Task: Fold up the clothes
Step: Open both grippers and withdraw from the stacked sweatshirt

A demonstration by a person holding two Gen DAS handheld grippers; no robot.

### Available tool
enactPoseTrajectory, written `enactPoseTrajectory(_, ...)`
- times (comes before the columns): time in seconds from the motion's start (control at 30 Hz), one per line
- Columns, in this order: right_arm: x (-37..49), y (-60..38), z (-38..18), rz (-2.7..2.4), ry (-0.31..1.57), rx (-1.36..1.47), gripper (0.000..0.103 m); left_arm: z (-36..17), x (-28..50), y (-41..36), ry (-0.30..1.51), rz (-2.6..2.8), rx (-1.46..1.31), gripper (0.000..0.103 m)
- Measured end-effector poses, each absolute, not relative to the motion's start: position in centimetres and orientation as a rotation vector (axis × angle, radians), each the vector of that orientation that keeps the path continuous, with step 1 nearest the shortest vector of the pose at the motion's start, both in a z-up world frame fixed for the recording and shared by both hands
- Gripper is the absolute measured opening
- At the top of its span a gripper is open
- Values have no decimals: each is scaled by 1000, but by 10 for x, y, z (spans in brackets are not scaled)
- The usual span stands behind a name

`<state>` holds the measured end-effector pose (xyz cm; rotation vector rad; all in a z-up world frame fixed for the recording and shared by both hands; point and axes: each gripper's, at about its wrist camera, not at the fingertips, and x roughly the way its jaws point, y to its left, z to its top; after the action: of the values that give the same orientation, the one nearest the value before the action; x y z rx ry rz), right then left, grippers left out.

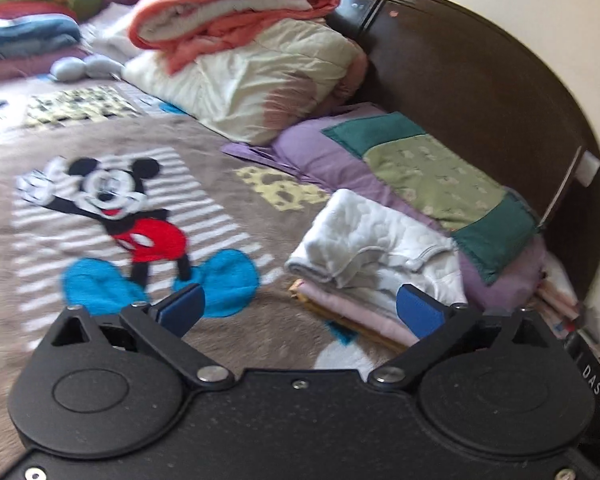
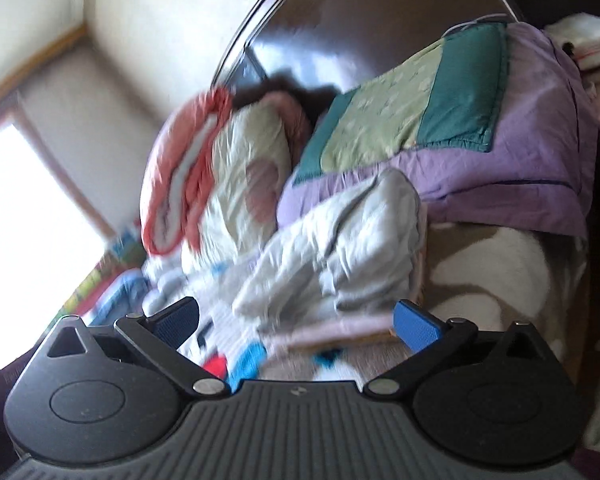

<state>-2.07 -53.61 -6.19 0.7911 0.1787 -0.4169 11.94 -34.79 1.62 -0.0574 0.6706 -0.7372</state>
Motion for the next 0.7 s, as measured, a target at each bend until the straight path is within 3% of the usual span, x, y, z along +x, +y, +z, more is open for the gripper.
enactPoseTrajectory(0.5, -61, -509, -6, -516, 518, 566, 103, 27, 41, -348, 634, -734, 140, 102)
enactPoseTrajectory(0.7, -72, -503, 2, -544, 546, 549, 103, 29, 29, -341, 644, -746, 117, 102)
